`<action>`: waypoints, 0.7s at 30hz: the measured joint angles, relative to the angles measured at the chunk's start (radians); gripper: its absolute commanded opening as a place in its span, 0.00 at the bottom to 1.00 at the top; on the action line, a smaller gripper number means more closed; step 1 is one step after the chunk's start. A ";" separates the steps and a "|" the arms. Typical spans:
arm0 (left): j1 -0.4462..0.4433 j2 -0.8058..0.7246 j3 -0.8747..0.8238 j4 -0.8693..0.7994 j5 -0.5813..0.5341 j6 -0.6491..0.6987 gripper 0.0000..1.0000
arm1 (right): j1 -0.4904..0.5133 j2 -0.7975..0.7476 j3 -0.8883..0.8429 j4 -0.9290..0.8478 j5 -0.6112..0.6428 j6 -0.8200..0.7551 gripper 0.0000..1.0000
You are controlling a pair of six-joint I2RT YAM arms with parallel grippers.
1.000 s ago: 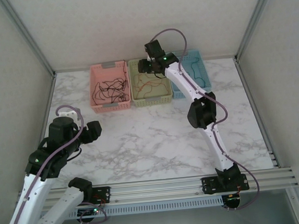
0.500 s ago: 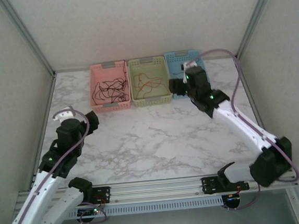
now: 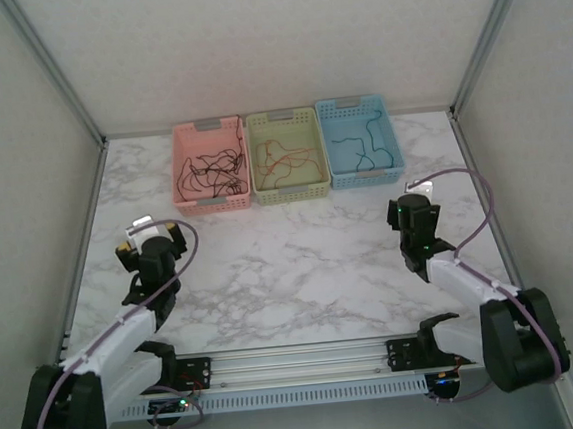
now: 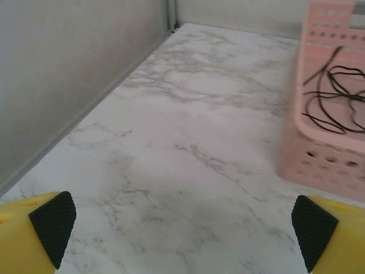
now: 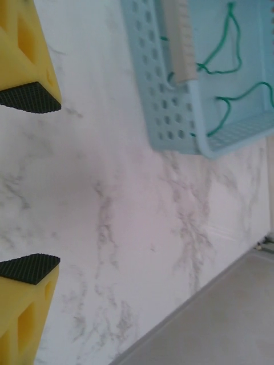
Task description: Untangle the cables
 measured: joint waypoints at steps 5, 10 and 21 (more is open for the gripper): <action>0.090 0.230 0.002 0.177 0.083 0.005 0.97 | -0.064 0.178 -0.027 0.194 0.002 -0.011 0.65; 0.128 0.452 0.081 0.321 0.201 0.040 0.94 | -0.109 0.278 -0.047 0.357 -0.035 -0.030 0.60; 0.141 0.541 0.108 0.424 0.348 0.074 1.00 | -0.124 0.364 -0.052 0.516 -0.200 -0.082 0.99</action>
